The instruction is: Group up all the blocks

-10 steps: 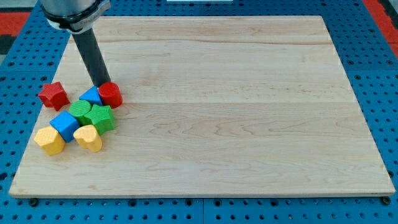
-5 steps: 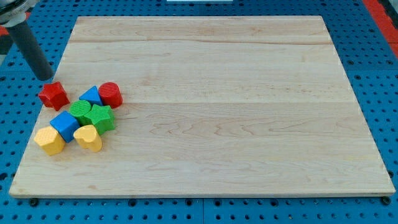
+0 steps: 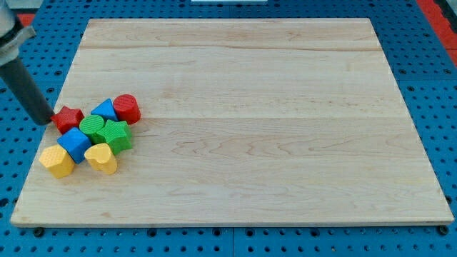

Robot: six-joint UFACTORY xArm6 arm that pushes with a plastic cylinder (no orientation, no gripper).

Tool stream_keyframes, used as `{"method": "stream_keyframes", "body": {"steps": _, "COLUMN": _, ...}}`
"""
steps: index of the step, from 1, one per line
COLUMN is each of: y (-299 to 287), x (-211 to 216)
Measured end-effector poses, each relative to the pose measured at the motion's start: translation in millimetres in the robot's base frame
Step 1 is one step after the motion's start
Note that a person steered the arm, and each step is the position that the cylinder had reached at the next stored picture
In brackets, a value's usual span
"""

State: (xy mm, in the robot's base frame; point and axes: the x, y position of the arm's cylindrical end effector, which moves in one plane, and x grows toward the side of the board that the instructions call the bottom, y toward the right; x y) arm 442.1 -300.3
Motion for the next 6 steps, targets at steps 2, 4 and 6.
{"method": "stream_keyframes", "body": {"steps": 2, "y": 1, "x": -18}}
{"method": "stream_keyframes", "body": {"steps": 4, "y": 119, "x": -104}}
{"method": "stream_keyframes", "body": {"steps": 6, "y": 183, "x": -180}}
